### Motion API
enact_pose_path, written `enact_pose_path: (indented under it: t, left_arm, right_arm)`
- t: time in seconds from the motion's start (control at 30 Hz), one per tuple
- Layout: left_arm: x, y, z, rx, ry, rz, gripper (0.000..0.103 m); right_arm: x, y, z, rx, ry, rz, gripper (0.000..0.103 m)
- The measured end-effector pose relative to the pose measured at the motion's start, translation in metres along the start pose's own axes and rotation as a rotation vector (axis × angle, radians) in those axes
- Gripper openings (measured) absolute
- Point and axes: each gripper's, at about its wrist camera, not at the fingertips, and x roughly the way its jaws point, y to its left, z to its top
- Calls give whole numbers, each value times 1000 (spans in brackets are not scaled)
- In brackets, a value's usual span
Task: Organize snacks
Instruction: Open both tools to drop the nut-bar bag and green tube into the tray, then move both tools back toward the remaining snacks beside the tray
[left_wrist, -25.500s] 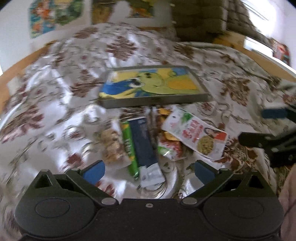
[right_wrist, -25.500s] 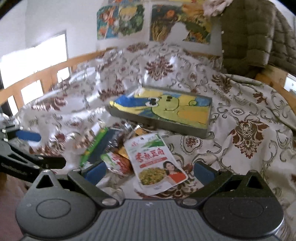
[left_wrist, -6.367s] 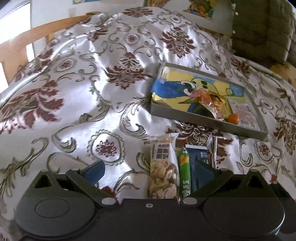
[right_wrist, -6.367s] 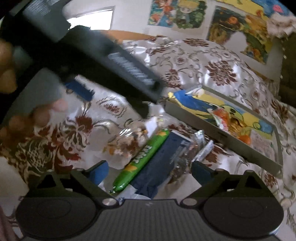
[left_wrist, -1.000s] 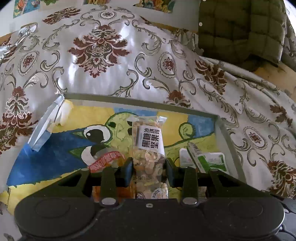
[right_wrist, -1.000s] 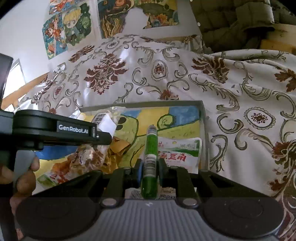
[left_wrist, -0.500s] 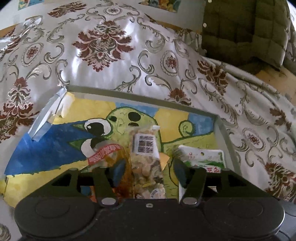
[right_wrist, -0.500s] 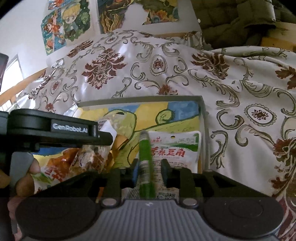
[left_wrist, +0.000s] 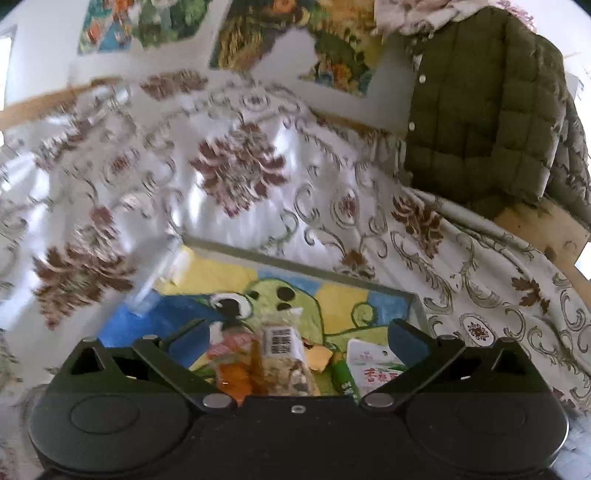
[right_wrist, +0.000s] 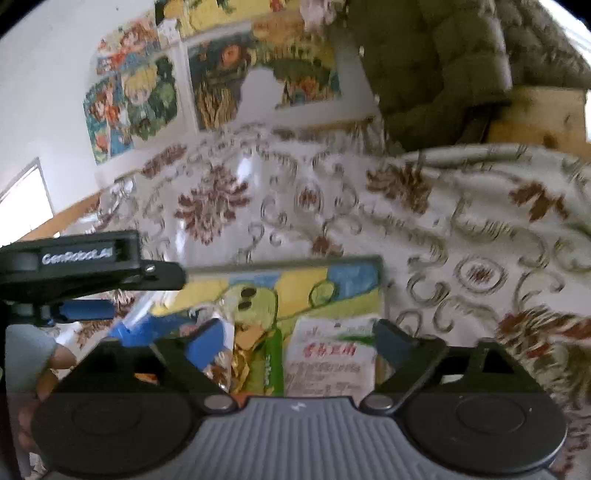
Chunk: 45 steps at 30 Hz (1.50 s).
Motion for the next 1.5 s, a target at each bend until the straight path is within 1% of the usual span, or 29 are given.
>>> enact_pose_path:
  t: [0.1, 0.27, 0.4, 0.6, 0.7, 0.83, 0.9, 1.03, 1.2, 1.4, 1.5]
  left_arm:
    - [-22, 3, -2, 8, -20, 32, 102]
    - [-63, 14, -9, -9, -67, 68, 102]
    - [-96, 20, -21, -22, -108, 91, 102]
    - [-134, 23, -47, -37, -127, 110, 102]
    - [-152, 23, -63, -16, -154, 127, 102]
    - [-170, 23, -82, 20, -163, 151, 102]
    - [-179, 24, -90, 32, -165, 150, 102]
    - [-195, 28, -107, 45, -157, 148, 102]
    - [-209, 32, -125, 90, -137, 172, 102]
    - [-222, 39, -140, 131, -122, 192, 102]
    - [-227, 44, -147, 147, -98, 198, 102]
  right_arm:
    - [-22, 2, 7, -17, -45, 6, 103]
    - [-54, 9, 15, -51, -126, -2, 103]
    - [-78, 14, 9, -57, -164, -5, 103]
    - [-113, 25, -13, -94, -161, -6, 103]
    - [-130, 30, -22, -104, -157, 5, 103]
    - [-147, 34, -35, -115, -142, 1, 103]
    - [-154, 35, -41, -112, -124, -4, 103]
    - [-168, 42, -52, -130, -113, -13, 103]
    - [-182, 48, -65, -135, -97, -22, 103]
    - [-190, 55, -77, -162, -76, -52, 103]
    - [-194, 58, -83, -173, -66, -55, 103]
